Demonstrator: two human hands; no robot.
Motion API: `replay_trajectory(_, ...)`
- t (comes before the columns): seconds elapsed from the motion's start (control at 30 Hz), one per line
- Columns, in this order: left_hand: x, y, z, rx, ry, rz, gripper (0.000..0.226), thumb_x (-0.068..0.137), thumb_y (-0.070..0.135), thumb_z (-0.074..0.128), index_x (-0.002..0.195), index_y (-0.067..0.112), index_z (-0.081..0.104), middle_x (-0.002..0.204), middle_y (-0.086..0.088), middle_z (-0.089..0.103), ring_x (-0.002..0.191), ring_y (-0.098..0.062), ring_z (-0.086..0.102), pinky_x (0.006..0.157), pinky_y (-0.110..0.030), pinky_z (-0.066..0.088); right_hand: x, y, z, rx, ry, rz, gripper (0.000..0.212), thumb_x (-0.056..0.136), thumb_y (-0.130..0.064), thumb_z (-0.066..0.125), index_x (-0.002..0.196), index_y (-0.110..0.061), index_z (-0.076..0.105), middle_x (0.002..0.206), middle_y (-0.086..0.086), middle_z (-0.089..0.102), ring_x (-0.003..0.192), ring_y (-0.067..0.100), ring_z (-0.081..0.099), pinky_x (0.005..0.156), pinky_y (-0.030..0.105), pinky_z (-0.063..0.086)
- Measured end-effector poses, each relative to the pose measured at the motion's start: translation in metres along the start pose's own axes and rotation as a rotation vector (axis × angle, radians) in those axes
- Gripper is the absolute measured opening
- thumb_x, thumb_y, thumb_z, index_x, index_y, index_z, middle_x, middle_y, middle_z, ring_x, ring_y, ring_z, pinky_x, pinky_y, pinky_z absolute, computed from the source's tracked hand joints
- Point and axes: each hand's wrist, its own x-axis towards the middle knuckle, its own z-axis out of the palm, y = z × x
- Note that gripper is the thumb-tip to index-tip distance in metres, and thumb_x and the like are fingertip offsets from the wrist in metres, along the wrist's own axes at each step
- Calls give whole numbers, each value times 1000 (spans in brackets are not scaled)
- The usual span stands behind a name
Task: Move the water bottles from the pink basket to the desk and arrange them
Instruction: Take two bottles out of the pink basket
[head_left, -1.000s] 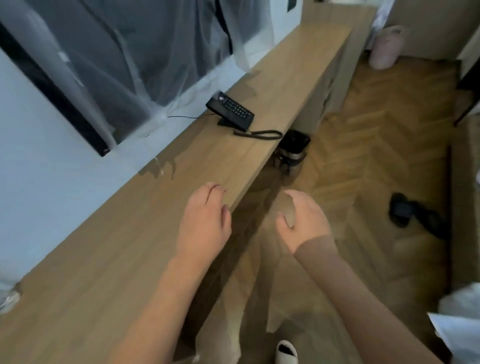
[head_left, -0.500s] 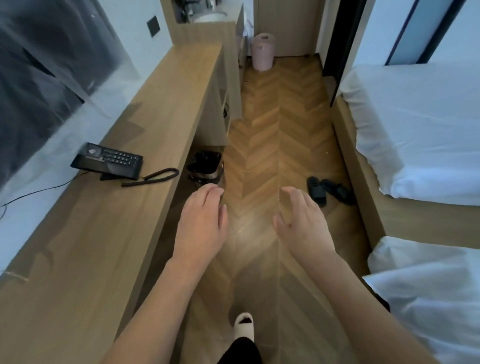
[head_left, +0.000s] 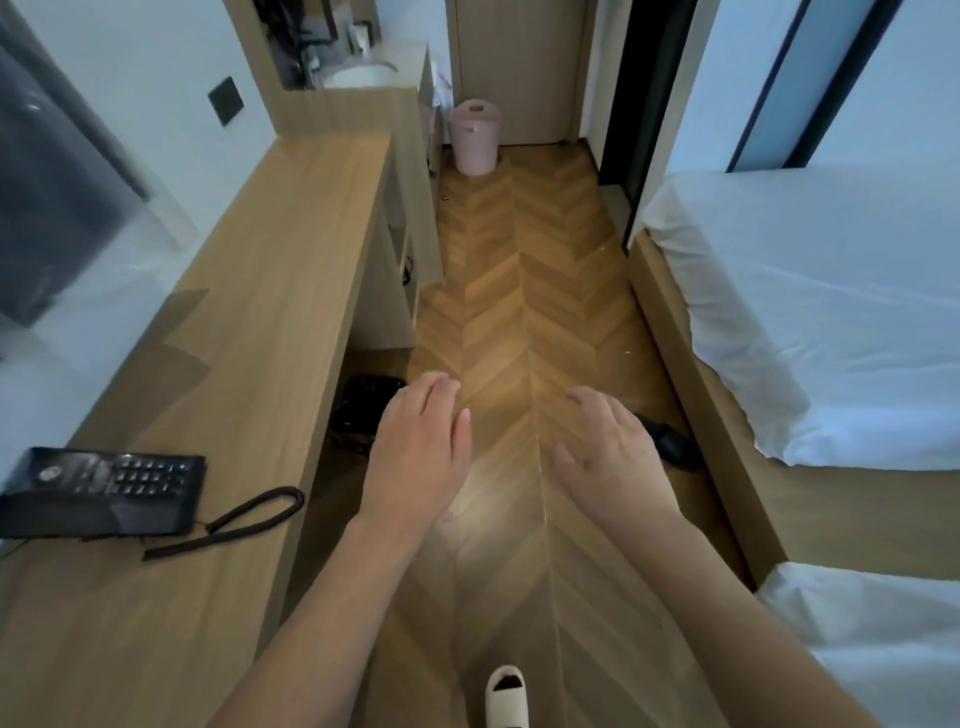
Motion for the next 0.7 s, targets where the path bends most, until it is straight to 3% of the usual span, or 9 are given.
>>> replay_trajectory(0.43, 192, -40, 60, 21, 40, 53, 28, 98, 25, 53, 123, 13, 61, 125, -3, 61, 114, -15, 57, 100, -26, 46, 199, 16, 11, 16, 101, 12, 49, 86, -10, 63, 134, -8, 53, 127, 7, 60, 121, 24, 54, 102, 32, 40)
replay_trajectory(0.7, 356, -47, 125, 33, -2, 72, 29, 98, 25, 54, 124, 14, 60, 126, -1, 60, 115, -13, 56, 100, -23, 41, 371, 54, 7, -17, 78, 29, 50, 92, -21, 58, 140, -14, 47, 135, 2, 56, 126, 17, 50, 108, 32, 40)
